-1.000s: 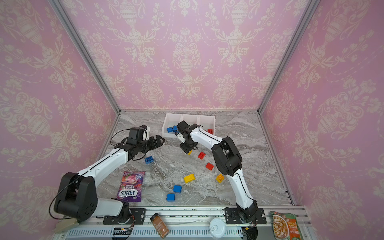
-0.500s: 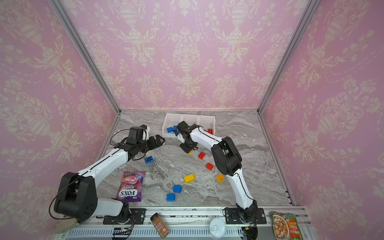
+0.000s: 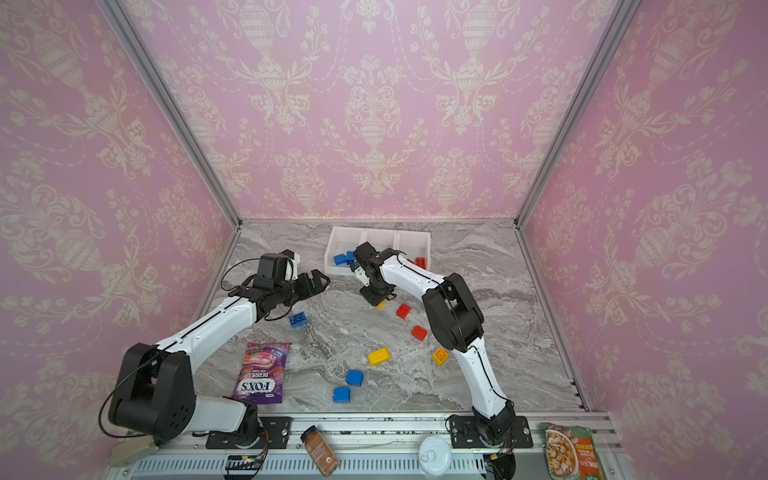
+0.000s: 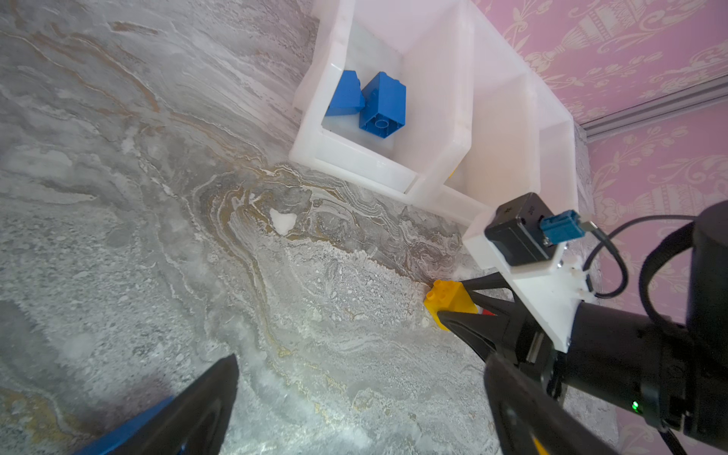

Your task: Sort the legos into containers by color

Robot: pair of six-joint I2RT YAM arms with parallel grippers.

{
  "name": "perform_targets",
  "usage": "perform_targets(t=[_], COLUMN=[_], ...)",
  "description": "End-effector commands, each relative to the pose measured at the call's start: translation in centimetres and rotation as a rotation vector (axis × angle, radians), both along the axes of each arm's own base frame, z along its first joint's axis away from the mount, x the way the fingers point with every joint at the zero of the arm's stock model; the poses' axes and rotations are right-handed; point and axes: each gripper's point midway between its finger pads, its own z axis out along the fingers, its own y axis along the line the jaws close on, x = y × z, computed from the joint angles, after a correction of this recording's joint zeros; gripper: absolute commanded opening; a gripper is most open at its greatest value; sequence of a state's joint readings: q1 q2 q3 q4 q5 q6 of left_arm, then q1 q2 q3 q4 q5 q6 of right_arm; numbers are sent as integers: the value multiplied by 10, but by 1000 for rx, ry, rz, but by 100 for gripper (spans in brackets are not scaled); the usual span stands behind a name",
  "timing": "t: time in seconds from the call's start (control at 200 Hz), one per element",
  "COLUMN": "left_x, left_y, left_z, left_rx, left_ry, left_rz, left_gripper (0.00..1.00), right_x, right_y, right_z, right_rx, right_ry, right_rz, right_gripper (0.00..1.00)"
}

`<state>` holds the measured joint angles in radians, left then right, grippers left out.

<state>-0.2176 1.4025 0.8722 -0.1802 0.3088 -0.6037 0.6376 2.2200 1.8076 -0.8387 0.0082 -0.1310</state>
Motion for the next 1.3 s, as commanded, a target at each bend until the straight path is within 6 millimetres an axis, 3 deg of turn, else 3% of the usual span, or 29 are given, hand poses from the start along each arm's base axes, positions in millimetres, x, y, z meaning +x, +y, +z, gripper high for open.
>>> perform_targets(t=[0.0, 0.35, 0.525, 0.715, 1.061, 1.296], left_x=[2, -1, -2, -4, -7, -8], left_y=[1, 1, 1, 1, 3, 3], left_z=[0, -2, -1, -2, 0, 0], left_rx=[-13, -12, -11, -13, -9, -6], left_ry=[11, 12, 9, 10, 6, 6], left_rz=[5, -1, -4, -3, 0, 2], left_gripper=[99, 99, 99, 99, 99, 99], right_x=[1, 17, 41, 76, 131, 150], right_y=[7, 11, 15, 12, -6, -15], right_z=[38, 81, 105, 118, 97, 80], right_rx=[41, 71, 99, 122, 108, 113], right_ry=[-45, -135, -198, -253, -326, -336], right_rz=[-3, -26, -55, -105, -203, -248], right_gripper=[37, 37, 38, 38, 38, 38])
